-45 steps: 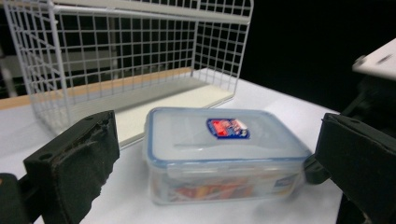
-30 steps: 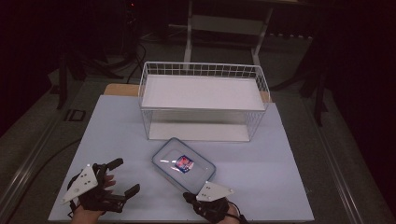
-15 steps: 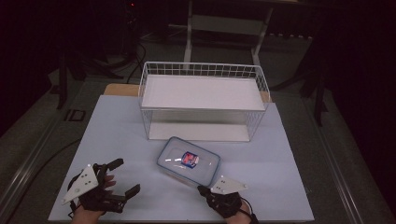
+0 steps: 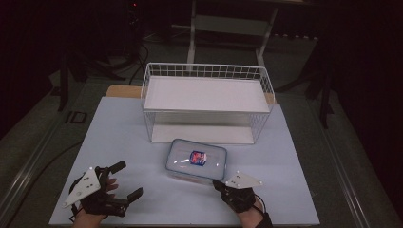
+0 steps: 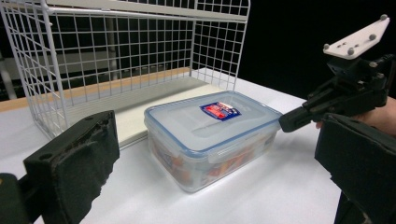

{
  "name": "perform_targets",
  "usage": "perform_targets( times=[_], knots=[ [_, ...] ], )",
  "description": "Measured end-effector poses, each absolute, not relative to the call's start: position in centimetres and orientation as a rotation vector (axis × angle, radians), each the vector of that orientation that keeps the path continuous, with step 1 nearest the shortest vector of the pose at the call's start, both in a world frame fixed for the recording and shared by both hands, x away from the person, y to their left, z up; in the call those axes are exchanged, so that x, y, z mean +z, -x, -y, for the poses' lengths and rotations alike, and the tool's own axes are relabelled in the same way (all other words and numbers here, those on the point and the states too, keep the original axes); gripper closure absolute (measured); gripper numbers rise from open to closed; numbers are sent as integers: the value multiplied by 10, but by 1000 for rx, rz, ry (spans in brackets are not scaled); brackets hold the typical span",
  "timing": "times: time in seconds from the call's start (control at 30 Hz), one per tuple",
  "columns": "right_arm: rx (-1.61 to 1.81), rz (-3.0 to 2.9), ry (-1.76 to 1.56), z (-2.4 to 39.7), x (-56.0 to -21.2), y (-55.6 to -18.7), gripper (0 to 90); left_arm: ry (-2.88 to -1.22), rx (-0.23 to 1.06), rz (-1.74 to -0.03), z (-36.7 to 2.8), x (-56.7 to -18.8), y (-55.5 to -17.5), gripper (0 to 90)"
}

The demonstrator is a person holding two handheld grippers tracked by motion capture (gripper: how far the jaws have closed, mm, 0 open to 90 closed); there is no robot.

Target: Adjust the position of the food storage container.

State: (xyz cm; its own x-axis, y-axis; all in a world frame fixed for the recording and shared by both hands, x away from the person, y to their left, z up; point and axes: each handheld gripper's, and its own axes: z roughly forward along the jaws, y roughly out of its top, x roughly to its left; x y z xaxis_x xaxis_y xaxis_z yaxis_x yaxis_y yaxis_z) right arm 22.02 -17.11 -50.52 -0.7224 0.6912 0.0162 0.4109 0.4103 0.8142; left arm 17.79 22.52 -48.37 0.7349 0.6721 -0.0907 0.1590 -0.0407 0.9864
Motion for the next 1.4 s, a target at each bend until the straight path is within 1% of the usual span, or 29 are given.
perform_targets(
  times=[0.43,0.6,0.83,1.4],
  knots=[
    [1203,-2287,-1025,182,-502,-237,900,-1594,469,-690,-225,-484,-178,0],
    [1257,-2313,-940,168,-498,-232,900,-1594,470,-690,-224,-484,-178,0],
    [1218,-2373,-906,152,-510,-236,900,-1596,471,-686,-225,-484,-178,0],
    [1180,-2327,-962,168,-509,-243,900,-1600,467,-688,-224,-485,-178,0]
  ],
)
